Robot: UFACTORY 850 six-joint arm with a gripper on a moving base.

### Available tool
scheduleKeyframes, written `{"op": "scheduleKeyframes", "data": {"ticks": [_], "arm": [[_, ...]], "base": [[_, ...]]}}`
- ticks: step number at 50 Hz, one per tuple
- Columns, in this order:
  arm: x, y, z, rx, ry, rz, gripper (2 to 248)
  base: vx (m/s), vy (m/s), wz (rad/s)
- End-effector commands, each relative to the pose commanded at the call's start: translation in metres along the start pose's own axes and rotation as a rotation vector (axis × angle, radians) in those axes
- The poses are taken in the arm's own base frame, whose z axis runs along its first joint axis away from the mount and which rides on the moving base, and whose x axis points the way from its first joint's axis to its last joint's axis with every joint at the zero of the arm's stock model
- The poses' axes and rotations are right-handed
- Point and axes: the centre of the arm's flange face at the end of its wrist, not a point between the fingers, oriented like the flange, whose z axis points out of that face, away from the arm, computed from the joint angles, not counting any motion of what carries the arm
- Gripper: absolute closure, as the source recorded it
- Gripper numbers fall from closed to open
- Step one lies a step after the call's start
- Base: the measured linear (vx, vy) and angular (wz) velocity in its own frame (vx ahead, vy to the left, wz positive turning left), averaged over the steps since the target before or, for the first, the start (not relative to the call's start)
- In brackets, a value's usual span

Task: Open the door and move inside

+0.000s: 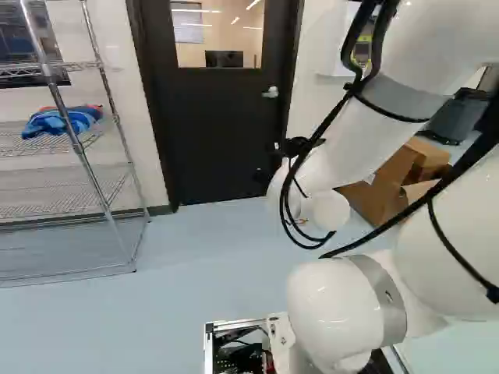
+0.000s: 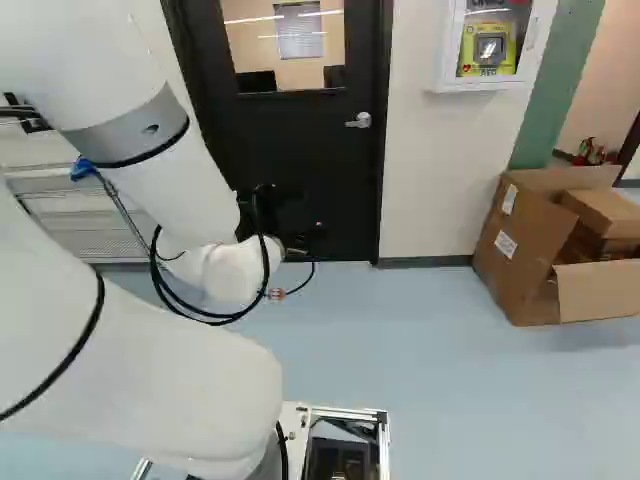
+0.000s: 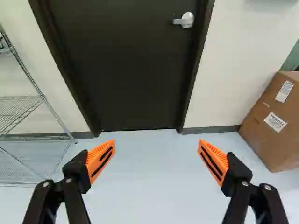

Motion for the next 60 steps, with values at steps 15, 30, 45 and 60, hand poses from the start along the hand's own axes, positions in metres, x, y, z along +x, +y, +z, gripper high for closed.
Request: {"op": "scheduleKeyframes", "data": {"ticks": [15,30,45,60], "arm": [[0.0000,0.0000,0.0000,0.000,0.000,0.000,3],[0.0000,0.0000,0.0000,0.000,0.000,0.000,3],[0.0000,0.0000,0.0000,0.000,0.000,0.000,3],[0.0000,0.0000,0.0000,0.000,0.000,0.000,3]], "base": [[0.000,0.000,0.000],[0.000,0.000,0.000],[0.019,-0.024,-0.046],[0.091,0.000,-0.001]]}}
